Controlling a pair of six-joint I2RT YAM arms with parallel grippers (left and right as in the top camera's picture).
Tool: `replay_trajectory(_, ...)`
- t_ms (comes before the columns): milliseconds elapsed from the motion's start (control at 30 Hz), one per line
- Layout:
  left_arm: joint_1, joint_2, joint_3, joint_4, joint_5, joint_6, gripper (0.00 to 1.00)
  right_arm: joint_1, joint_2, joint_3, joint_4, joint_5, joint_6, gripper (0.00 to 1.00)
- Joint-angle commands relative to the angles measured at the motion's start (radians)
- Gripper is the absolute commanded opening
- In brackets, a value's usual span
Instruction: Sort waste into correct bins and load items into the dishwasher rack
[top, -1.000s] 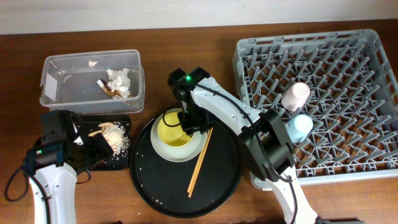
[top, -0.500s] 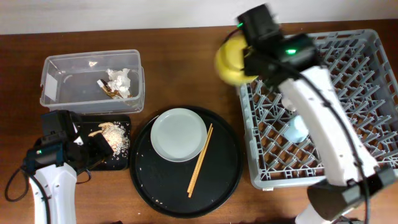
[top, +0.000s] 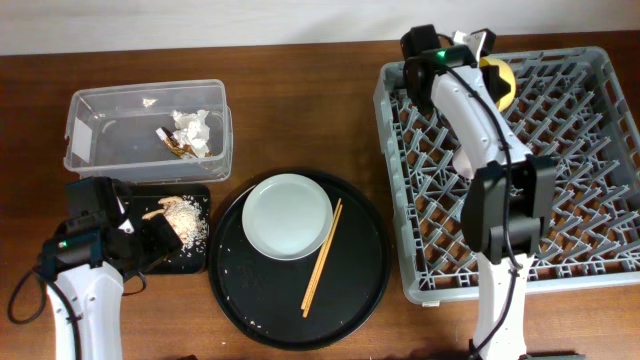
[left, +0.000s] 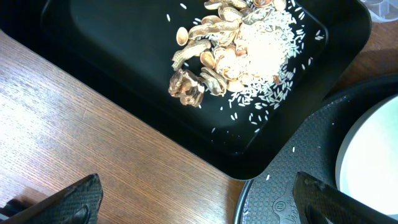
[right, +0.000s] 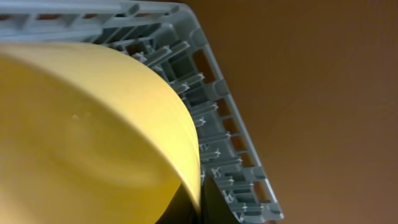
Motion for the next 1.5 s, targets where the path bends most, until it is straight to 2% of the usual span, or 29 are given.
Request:
replay_trajectory(0,0.005,-0.01,0.0,0.0,0.001,-0.006,0.97,0.0,0.032,0.005,-0.014,0.014,0.017,0.04)
replay_trajectory(100,0.005,-0.01,0.0,0.0,0.015,-0.006,0.97,-0.001,0.032,0.005,-0.018,0.028,0.016,0.04)
replay_trajectory(167,0.005,-0.01,0.0,0.0,0.019,-0.006,0.97,-0.003,0.031,0.005,-0.001,0.109,0.017,0.04)
replay_trajectory(300,0.005,-0.01,0.0,0.003,0.019,-0.006,0.97,-0.004,0.033,0.005,0.024,0.088,0.024,0.04)
replay_trajectory(400,0.005,-0.01,0.0,0.008,0.019,-0.006,0.97,0.002,0.034,0.005,-0.019,-0.123,0.024,0.04)
replay_trajectory(467,0.005,-0.01,0.0,0.007,0.019,-0.006,0.97,0.018,0.033,0.005,-0.068,-0.192,0.024,0.04)
replay_trajectory(567,0.005,-0.01,0.0,0.008,0.019,-0.006,0.97,0.05,-0.025,0.006,-0.187,-0.298,0.129,0.04)
replay_trajectory(633,0.005,-0.01,0.0,0.01,0.02,-0.006,0.97,0.056,-0.076,0.006,-0.212,-0.439,0.128,0.18)
replay_trajectory(700,0.005,-0.01,0.0,0.01,0.02,-0.006,0.97,0.056,-0.126,0.006,-0.263,-0.577,0.119,0.45)
replay_trajectory(767,0.005,-0.01,0.0,0.01,0.02,-0.006,0.97,0.057,-0.196,0.006,-0.317,-0.629,0.091,0.6)
replay_trajectory(833,0.005,-0.01,0.0,0.011,0.02,-0.006,0.97,0.055,-0.289,0.006,-0.351,-0.683,0.09,0.68)
replay_trajectory(867,0.005,-0.01,0.0,0.011,0.019,-0.006,0.97,0.05,-0.372,0.006,-0.364,-0.749,0.087,0.8)
replay_trajectory(900,0.005,-0.01,0.0,0.011,0.019,-0.006,0.97,0.043,-0.425,0.006,-0.363,-0.819,0.056,0.84)
replay_trajectory(933,0.005,-0.01,0.0,0.011,0.019,-0.006,0.97,0.023,-0.501,0.006,-0.364,-0.996,-0.04,0.95)
replay_trajectory(967,0.005,-0.01,0.0,0.011,0.019,-0.006,0.98,0.008,-0.537,0.006,-0.374,-1.151,-0.135,0.98)
replay_trajectory(1067,0.005,-0.01,0.0,0.015,0.019,-0.006,0.98,0.023,-0.549,-0.008,-0.463,-1.388,-0.224,1.0)
replay_trajectory(1200,0.005,-0.01,0.0,0.015,0.019,-0.006,0.98,0.15,-0.549,-0.145,-0.432,-1.427,-0.181,0.99)
replay_trajectory(1300,0.005,-0.01,0.0,0.015,0.019,-0.006,0.98,0.259,-0.549,-0.354,-0.292,-1.427,-0.029,0.98)
replay_trajectory(1367,0.005,-0.01,0.0,0.015,0.019,-0.006,0.98,0.401,-0.549,-0.607,-0.087,-1.423,0.109,0.93)
replay_trajectory(1467,0.005,-0.01,0.0,0.015,0.019,-0.006,0.98,0.542,-0.533,-0.801,0.122,-1.367,0.254,0.88)
